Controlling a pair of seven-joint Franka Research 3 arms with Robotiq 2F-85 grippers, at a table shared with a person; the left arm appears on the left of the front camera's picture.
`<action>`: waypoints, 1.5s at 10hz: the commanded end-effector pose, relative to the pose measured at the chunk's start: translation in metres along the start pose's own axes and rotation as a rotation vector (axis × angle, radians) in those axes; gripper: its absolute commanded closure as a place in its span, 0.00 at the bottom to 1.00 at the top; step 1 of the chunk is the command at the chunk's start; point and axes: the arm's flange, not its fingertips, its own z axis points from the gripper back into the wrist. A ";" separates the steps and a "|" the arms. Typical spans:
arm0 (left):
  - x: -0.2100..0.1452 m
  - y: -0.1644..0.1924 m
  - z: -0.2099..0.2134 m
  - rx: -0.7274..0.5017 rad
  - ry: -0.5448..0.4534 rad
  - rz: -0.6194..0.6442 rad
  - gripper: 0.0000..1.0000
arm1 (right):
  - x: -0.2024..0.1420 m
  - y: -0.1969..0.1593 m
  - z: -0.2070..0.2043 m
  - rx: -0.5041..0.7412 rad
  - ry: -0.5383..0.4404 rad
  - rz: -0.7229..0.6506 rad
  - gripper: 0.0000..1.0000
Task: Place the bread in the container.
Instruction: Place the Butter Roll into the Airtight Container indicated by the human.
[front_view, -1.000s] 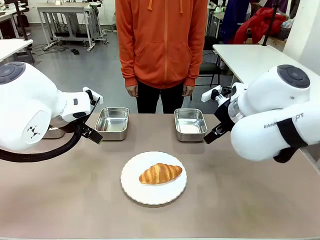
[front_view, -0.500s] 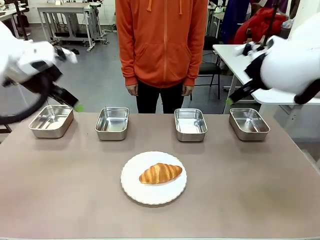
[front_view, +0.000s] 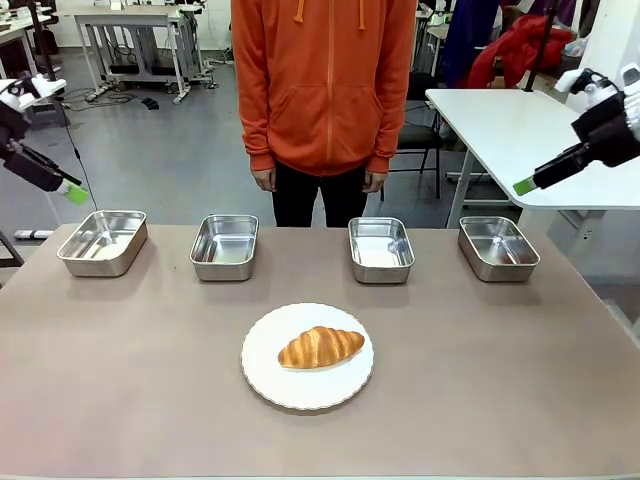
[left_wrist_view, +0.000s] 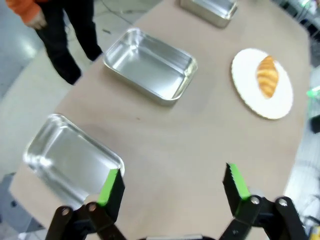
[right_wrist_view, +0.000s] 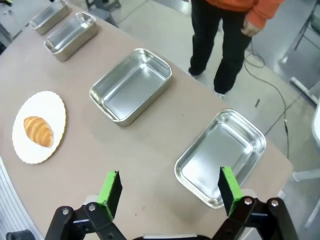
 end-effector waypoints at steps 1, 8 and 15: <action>0.015 -0.013 0.002 -0.001 0.029 0.021 0.00 | 0.008 0.006 -0.003 -0.031 0.028 -0.018 0.00; -0.013 0.031 0.045 0.009 -0.090 0.049 0.00 | 0.002 -0.049 0.038 0.001 -0.076 -0.042 0.00; -0.039 0.048 0.101 0.088 -0.316 -0.048 0.00 | -0.026 -0.097 0.075 0.031 -0.219 -0.049 0.00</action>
